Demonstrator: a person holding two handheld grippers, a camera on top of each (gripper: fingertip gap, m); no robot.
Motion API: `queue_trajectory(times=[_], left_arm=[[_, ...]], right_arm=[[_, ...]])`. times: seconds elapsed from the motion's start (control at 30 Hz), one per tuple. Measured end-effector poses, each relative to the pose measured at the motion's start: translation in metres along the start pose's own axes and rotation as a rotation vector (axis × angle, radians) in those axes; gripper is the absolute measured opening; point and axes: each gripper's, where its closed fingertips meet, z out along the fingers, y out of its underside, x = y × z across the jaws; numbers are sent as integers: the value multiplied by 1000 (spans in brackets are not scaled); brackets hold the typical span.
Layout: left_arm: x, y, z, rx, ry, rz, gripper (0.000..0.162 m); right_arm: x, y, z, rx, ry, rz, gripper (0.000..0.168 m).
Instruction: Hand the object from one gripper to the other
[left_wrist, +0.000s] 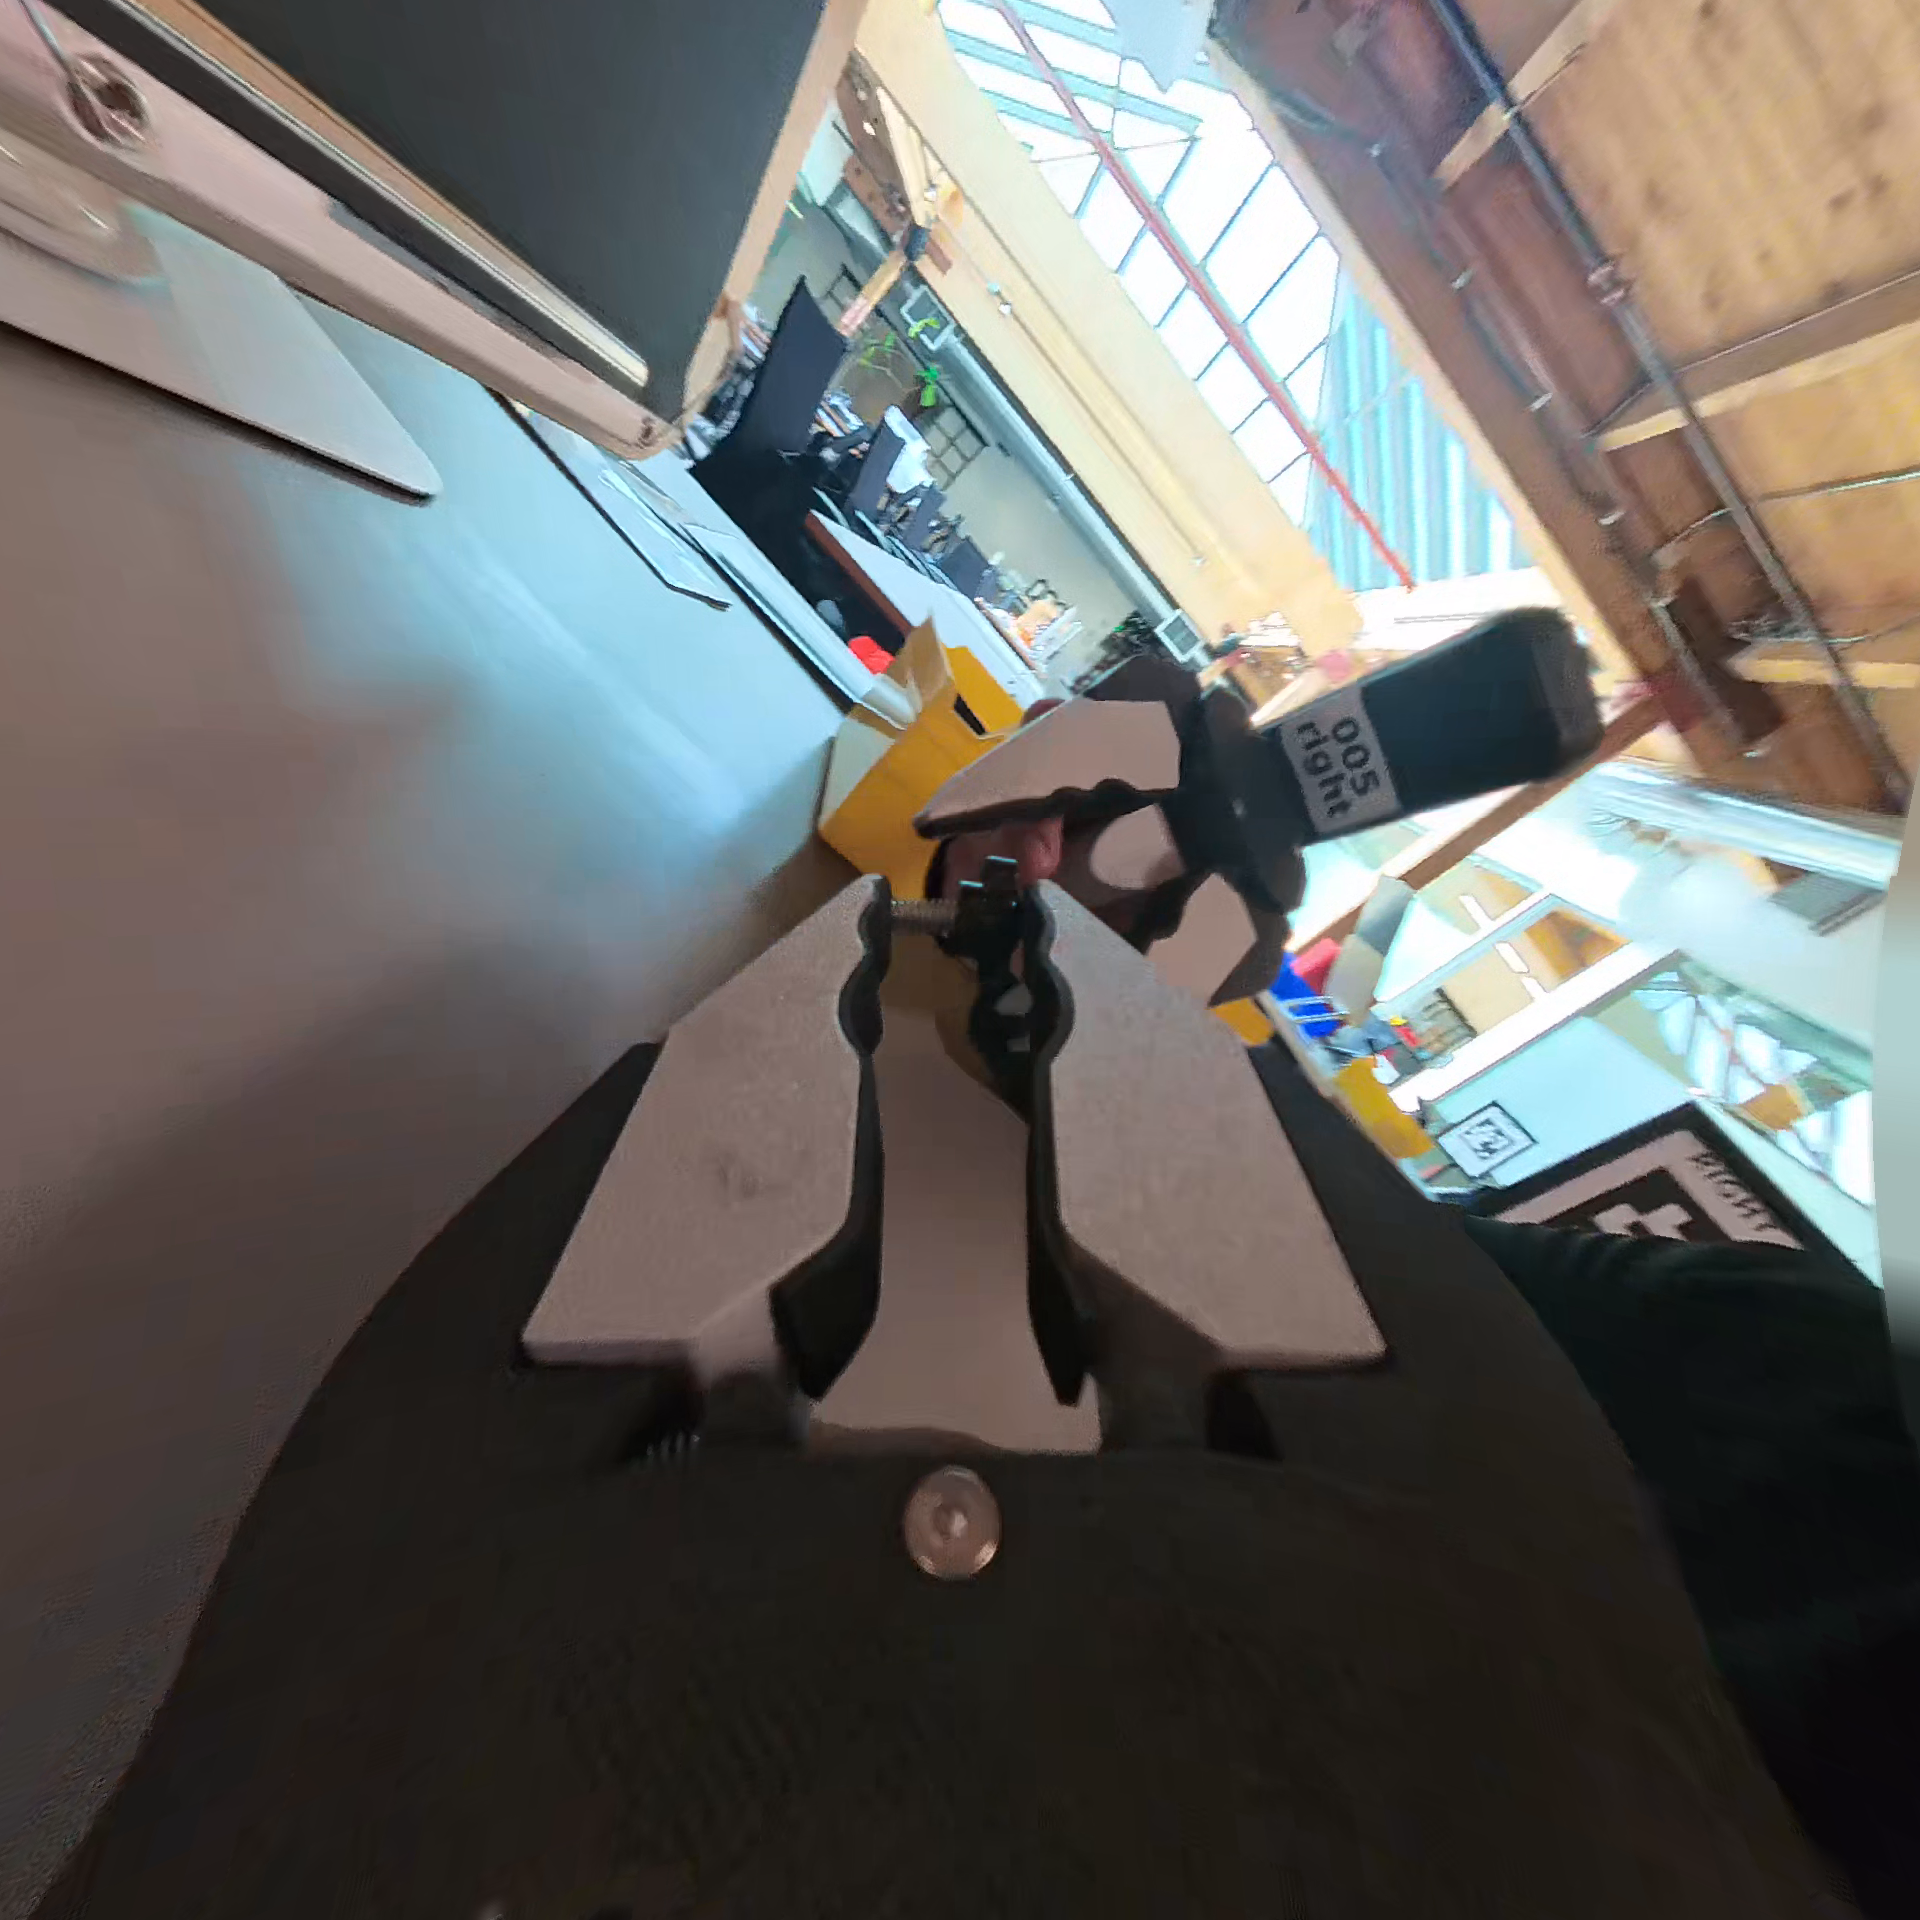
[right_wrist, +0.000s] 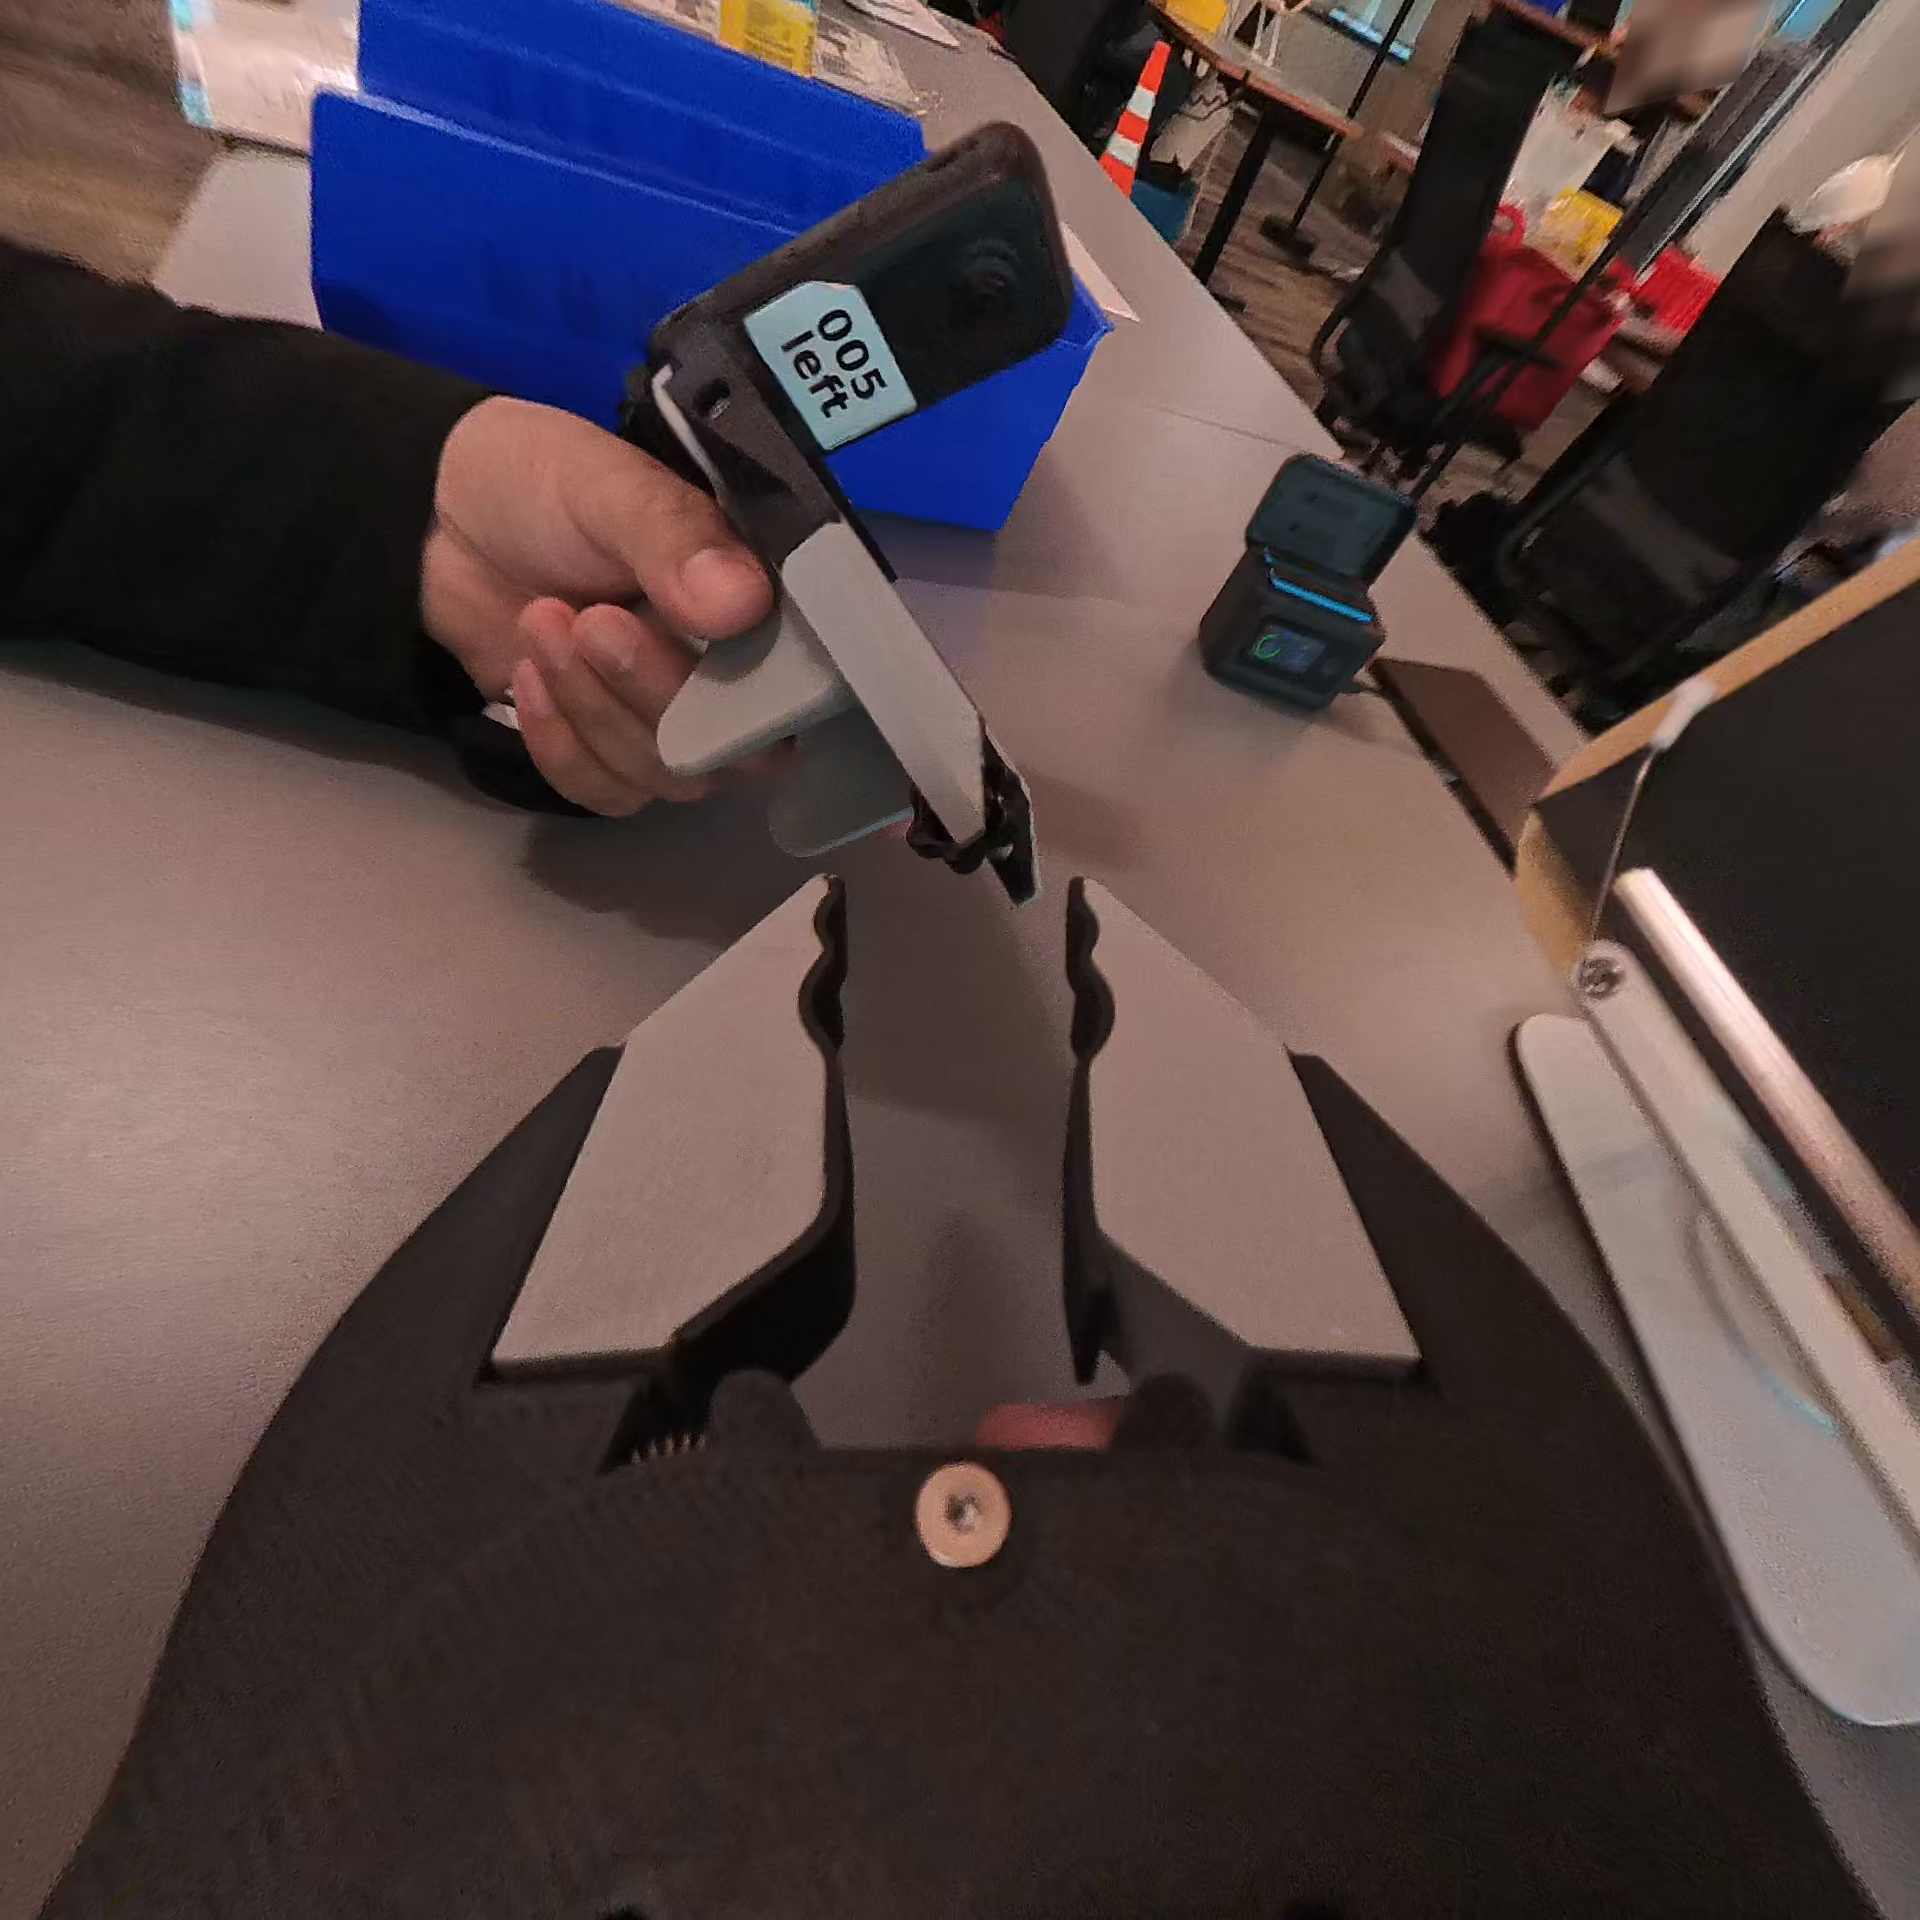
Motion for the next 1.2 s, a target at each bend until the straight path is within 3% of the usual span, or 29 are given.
queue_trajectory(times=[0.1, 0.2, 0.4, 0.5, 0.53, 0.67, 0.77, 0.83, 1.0, 1.2], left_arm=[[13, 8, 6, -33, 86, -54, 22], [20, 7, 8, -19, 135, -97, 22], [12, 4, 4, -25, 71, -18, 23], [-7, -5, -6, -48, -122, 177, 49], [-9, -9, -10, -45, -178, 270, 50], [-14, 5, -8, -193, -388, 806, 50], [-8, 45, 6, -371, -371, 1216, 41], [-5, 64, 10, -432, -331, 1372, 33], [2, 84, 10, -502, -251, 1470, 29], [17, 108, 18, -545, -148, 1516, 28]], right_arm=[[1, -4, 4, -5, 92, -126, 33], [-4, -9, 3, 7, 114, -204, 18], [7, -7, 3, 20, 95, -45, 18], [17, 6, -2, 3, 6, 184, 18], [15, 12, -4, -10, -63, 281, 18], [-1, 28, -13, -48, -335, 597, 18], [-20, 37, -18, -114, -477, 681, 18], [-36, 47, -21, -205, -533, 653, 19], [-66, 63, -35, -373, -640, 547, 18], [-86, 61, -41, -424, -723, 494, 18]])
